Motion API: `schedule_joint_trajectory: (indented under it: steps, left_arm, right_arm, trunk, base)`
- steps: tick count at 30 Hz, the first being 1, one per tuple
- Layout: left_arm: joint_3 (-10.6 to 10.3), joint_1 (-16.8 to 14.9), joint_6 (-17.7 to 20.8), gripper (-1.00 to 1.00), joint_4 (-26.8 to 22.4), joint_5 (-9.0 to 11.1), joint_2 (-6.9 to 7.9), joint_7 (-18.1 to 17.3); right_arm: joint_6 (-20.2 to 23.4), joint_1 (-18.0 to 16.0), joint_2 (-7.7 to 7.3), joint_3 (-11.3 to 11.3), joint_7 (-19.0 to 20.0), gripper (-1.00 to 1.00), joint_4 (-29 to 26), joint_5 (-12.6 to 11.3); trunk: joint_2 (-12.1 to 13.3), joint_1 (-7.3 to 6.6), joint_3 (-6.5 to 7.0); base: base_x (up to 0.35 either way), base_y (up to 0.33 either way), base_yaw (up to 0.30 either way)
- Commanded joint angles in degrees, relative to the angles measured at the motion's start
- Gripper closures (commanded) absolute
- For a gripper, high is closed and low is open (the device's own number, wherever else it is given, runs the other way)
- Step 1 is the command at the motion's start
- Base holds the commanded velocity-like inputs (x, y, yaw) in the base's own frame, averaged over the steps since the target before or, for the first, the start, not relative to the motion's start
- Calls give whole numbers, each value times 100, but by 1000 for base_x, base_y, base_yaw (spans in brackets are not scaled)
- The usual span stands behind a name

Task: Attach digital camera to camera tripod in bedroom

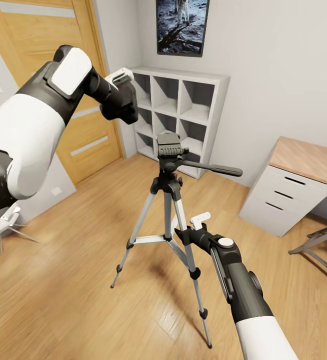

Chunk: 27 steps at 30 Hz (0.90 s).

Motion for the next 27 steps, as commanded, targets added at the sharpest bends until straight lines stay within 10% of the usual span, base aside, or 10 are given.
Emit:
schedule_joint_trajectory:
  steps: [1, 6, 16, 21, 22, 27]
  left_arm:
    - [-120, -9, 2, 100, -9, -11, -22, 38]
    - [-583, -12, -7, 100, -27, -542, -67, 51]
    - [-1429, -12, 63, 100, -99, -863, -143, -229]
    - [-2336, -12, 61, 100, -670, -911, -103, -1700]
    - [-3091, -12, 35, 100, -1188, -967, 203, -3275]
    - [-3610, -12, -3, 100, -1619, -1033, 883, -4910]
  right_arm:
    - [7, -1, 3, -3, 39, 100, 110, 133]
    - [6, 0, 3, 7, 32, 100, 139, 134]
    - [7, -3, 3, 12, 35, 100, 106, 134]
    - [7, -4, 3, 10, 38, 100, 107, 134]
    - [7, -2, 3, 10, 38, 100, 120, 134]
    - [6, -3, 3, 10, 39, 100, 126, 134]
  trunk:
    - [-9, 4, -11]
    - [-9, 4, -11]
    - [-9, 4, -11]
    - [-9, 4, -11]
    - [-9, 4, -11]
    - [-9, 4, -11]
  base:
    - [0, 0, 0]
    - [0, 0, 0]
    - [0, 0, 0]
    - [0, 0, 0]
    - [0, 0, 0]
    - [0, 0, 0]
